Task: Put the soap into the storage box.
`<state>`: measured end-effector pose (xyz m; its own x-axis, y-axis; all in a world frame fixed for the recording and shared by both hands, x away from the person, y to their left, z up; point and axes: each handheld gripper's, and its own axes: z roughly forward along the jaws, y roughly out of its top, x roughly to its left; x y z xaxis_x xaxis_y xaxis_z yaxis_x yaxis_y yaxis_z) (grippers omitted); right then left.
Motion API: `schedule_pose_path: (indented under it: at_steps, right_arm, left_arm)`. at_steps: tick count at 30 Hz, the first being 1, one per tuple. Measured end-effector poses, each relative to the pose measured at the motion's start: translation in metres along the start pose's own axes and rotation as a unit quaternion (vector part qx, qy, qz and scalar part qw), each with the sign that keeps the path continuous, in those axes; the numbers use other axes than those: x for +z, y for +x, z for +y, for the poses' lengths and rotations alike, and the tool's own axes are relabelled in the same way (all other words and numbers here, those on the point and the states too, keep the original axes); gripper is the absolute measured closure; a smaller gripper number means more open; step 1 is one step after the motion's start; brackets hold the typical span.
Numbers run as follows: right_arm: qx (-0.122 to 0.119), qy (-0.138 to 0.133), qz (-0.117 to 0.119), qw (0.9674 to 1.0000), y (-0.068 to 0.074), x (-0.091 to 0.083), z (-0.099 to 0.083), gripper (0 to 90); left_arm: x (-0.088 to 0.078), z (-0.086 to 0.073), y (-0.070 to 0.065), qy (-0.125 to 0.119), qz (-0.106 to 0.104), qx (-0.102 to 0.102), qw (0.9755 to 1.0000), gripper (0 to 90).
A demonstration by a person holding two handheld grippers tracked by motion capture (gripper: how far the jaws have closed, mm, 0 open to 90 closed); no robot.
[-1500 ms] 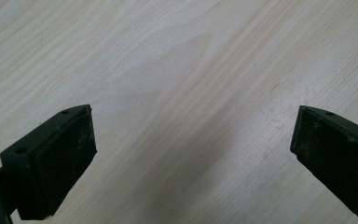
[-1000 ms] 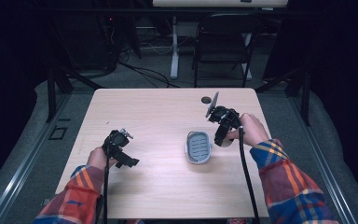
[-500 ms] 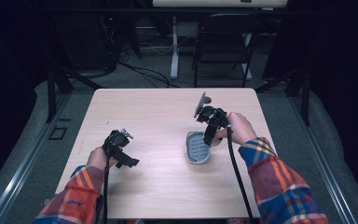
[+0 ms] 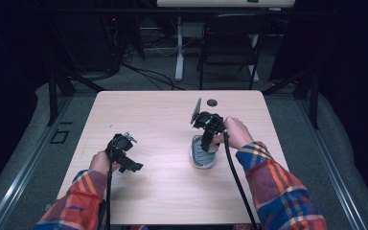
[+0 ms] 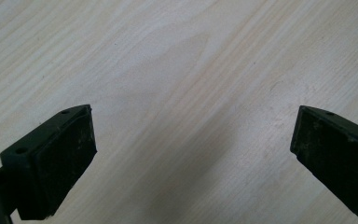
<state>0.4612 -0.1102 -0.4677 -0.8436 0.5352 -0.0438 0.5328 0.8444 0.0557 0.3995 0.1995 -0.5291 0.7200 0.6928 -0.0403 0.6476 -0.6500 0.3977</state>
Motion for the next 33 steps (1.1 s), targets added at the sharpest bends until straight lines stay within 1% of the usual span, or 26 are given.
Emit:
schedule_pose_path:
  at_steps: [2, 6, 7, 10, 13, 19, 21, 23, 25, 28, 33]
  right_arm:
    - [-0.005, 0.001, 0.002, 1.0000, 0.001, 0.003, 0.003, 24.1]
    - [-0.004, 0.001, 0.005, 1.0000, 0.001, 0.007, 0.006, 24.1]
    - [-0.001, -0.001, 0.009, 1.0000, 0.001, 0.008, 0.006, 24.1]
    - [-0.006, 0.004, 0.009, 0.9999, 0.001, 0.011, 0.009, 24.1]
    - [-0.004, 0.003, 0.014, 0.9999, 0.002, 0.012, 0.010, 24.1]
    - [-0.001, -0.003, 0.015, 0.9999, 0.002, 0.018, 0.011, 24.0]
    - [-0.004, 0.002, 0.016, 0.9999, 0.002, 0.020, 0.011, 24.0]
    - [-0.005, 0.002, 0.015, 0.9999, 0.002, 0.023, 0.011, 24.0]
    - [0.002, 0.001, 0.020, 0.9998, 0.003, 0.027, 0.010, 24.0]
    - [0.001, 0.005, 0.017, 0.9998, 0.002, 0.031, 0.009, 24.0]
    - [0.004, 0.003, 0.014, 0.9999, 0.002, 0.033, 0.008, 23.9]
  left_arm:
    - [0.000, 0.000, 0.000, 0.000, 0.000, 0.000, 1.0000, 0.0]
    - [0.000, 0.000, 0.000, 0.001, 0.000, 0.000, 1.0000, 0.0]
    - [0.000, 0.000, 0.000, 0.000, 0.000, 0.000, 1.0000, 0.0]
    - [0.000, 0.000, 0.000, 0.001, 0.000, 0.001, 1.0000, 0.0]
    - [0.000, 0.000, 0.000, 0.001, 0.000, 0.001, 1.0000, 0.0]
    - [-0.001, 0.000, 0.000, 0.002, 0.000, 0.001, 1.0000, 0.0]
    - [-0.001, 0.000, 0.000, 0.002, 0.000, 0.001, 1.0000, 0.0]
    - [-0.001, 0.000, 0.000, 0.002, 0.000, 0.001, 1.0000, 0.0]
    - [0.000, 0.000, 0.000, 0.002, 0.000, 0.001, 1.0000, 0.0]
    - [0.000, 0.000, 0.000, 0.002, 0.000, 0.001, 1.0000, 0.0]
    - [0.000, 0.000, 0.000, 0.002, 0.000, 0.001, 1.0000, 0.0]
